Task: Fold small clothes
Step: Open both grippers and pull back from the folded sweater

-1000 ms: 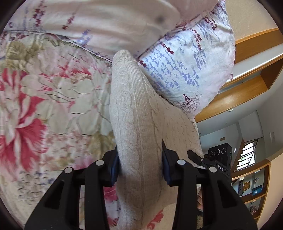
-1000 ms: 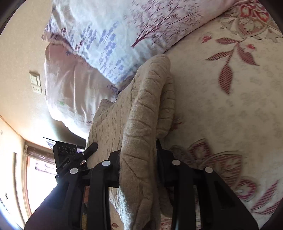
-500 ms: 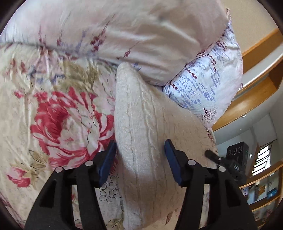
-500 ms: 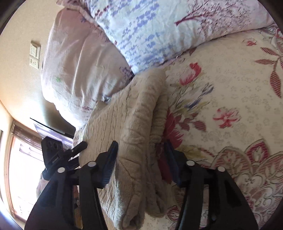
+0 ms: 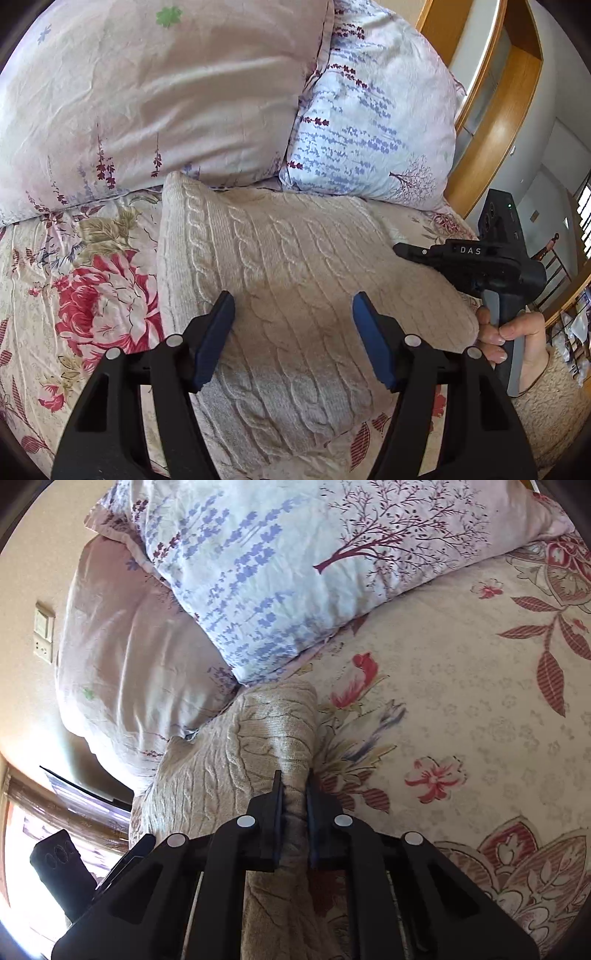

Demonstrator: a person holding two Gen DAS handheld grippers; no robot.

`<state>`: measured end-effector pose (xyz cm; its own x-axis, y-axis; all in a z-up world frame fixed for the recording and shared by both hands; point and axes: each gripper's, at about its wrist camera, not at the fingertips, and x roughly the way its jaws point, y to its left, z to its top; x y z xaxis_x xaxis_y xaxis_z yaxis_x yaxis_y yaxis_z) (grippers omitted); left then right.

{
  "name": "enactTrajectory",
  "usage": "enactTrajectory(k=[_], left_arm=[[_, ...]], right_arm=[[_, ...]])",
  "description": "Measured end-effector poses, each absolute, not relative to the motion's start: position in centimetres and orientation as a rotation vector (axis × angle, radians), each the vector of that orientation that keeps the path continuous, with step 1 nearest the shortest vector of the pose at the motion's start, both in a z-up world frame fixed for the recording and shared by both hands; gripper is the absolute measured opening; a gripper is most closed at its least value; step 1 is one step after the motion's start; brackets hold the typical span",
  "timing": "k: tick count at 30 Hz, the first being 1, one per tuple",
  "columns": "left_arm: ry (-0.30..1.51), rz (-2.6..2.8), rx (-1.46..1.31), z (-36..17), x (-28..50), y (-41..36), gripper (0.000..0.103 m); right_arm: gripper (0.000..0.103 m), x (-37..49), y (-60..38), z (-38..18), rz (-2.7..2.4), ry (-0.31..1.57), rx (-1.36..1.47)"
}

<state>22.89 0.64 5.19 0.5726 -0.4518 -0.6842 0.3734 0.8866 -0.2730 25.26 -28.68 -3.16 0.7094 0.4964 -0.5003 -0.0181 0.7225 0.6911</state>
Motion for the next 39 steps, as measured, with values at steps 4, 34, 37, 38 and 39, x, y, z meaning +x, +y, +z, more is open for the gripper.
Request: enactTrajectory(k=[4, 34, 37, 38, 39], left_arm=[[0.833, -0.448, -0.057, 4.8, 23.0, -0.1, 0.067], [0.875, -0.229, 0.07, 2.6, 17.0, 4.3, 0.081], [0.879, -0.223, 0.06, 2.7, 17.0, 4.4, 0.082], [0.878, -0.222, 0.054, 2.8, 16.9, 4.4, 0.083], [0.877, -0.227, 0.045, 2.9, 16.6, 4.5, 0.083]], right_arm=[[0.019, 25.6, -26.8, -2.1, 0.256, 0.737, 0.588], [0.039, 14.8, -18.0, -1.8, 0.087, 0.669, -0.128], [0.039, 14.7, -17.3, -2.0, 0.057, 0.657, -0.16], [0.039, 14.6, -17.4, -1.9, 0.057, 0.653, -0.147], [0.042, 14.4, -17.6, -1.6, 0.063, 0.643, -0.12]])
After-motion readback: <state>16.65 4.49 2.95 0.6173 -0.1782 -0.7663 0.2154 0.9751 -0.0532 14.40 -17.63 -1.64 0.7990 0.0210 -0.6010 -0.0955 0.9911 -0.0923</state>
